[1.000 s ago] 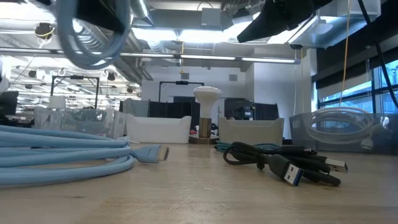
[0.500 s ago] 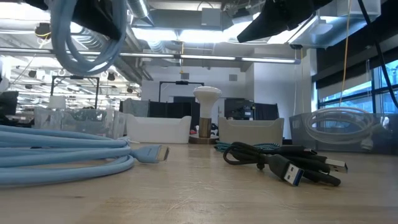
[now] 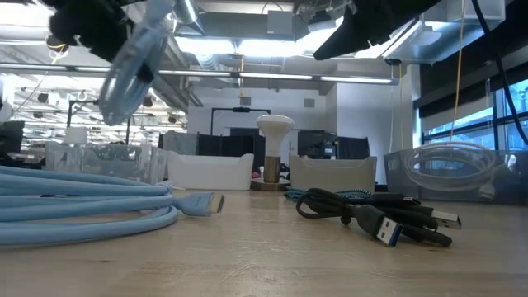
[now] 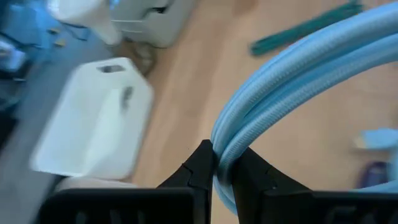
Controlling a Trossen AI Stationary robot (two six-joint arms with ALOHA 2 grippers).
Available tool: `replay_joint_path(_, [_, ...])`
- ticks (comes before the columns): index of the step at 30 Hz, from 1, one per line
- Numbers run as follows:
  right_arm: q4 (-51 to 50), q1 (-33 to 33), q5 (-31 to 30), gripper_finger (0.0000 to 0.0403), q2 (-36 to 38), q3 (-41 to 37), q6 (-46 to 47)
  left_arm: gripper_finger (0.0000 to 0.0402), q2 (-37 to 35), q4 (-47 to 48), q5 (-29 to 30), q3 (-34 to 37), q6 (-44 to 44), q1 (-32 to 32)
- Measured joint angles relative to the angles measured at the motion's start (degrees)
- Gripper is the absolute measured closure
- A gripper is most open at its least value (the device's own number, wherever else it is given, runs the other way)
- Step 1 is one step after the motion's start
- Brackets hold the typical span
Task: Pick & Place USB Port
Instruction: Put the blue HDMI cable into the transparent bin
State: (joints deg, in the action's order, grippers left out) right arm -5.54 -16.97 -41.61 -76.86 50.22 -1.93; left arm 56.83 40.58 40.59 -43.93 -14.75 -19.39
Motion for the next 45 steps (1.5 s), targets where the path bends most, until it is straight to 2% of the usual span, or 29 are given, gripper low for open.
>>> replay_joint_path(6, [0.0, -0.04, 2.43, 0.0244, 0.0, 0.0, 0.12, 0.0374, -0.13, 0.54, 4.09, -0.74, 2.63, 2.04])
replay_joint_path(11, [0.0, -0.02, 2.21, 0.0244, 0.0, 0.0, 0.04, 0.0374, -0.3, -0.03, 11.15, -0.76, 3.42, 4.98])
replay_joint_path(14, [-0.02, 0.06, 1.88, 0.0244, 0.0, 0.0, 0.0, 0.0374, -0.6, 0.93, 5.18, -0.63, 3.12, 7.68])
replay_joint_path(16, [-0.04, 0.07, 0.4, 0.0244, 0.0, 0.0, -0.01, 0.0374, -0.62, 2.36, -3.2, -0.61, 2.51, 9.43])
replay_joint_path(19, [-0.44, 0.07, -0.41, 0.0244, 0.0, 0.0, -0.02, 0.0374, -0.54, 10.26, -11.47, -0.6, -1.59, 10.87])
replay_joint_path(21, [-0.46, 0.07, -0.42, 0.0244, 0.0, 0.0, -0.02, 0.0374, -0.48, 19.01, -15.16, -1.56, -7.38, 10.79])
replay_joint_path(24, [-0.48, 0.07, -2.37, 0.0244, -0.02, 0.0, -0.02, 0.0374, -0.5, 30.18, -23.71, -4.37, -16.28, 10.02])
replay_joint_path(26, [-0.46, 0.09, -3.89, 0.0244, 0.0, 0.0, -0.04, 0.0374, -0.54, 34.18, -29.76, -5.18, -19.81, 9.53])
replay_joint_path(28, [-0.46, 0.09, -3.88, 0.0244, 0.0, 0.0, -0.02, 0.0374, -0.51, 34.3, -33.86, -4.75, -20.39, 9.25])
replay_joint_path(33, [-0.44, 0.09, -2.93, 0.0244, 0.0, 0.0, -0.02, 0.0374, 2.54, 30.19, -38.85, 2.62, -16.04, 9.42])
replay_joint_path(37, [-0.42, 0.09, -0.81, 0.0244, 0.0, 0.0, -0.04, 0.0373, 5.89, 30.18, -38.78, 6.33, -14.96, 10.4])
replay_joint_path(45, [-0.28, 0.09, 5.25, 0.0244, -0.02, 0.0, -0.04, 0.0267, 7.24, 22.35, -37.87, 6.74, -12.09, 10.9])
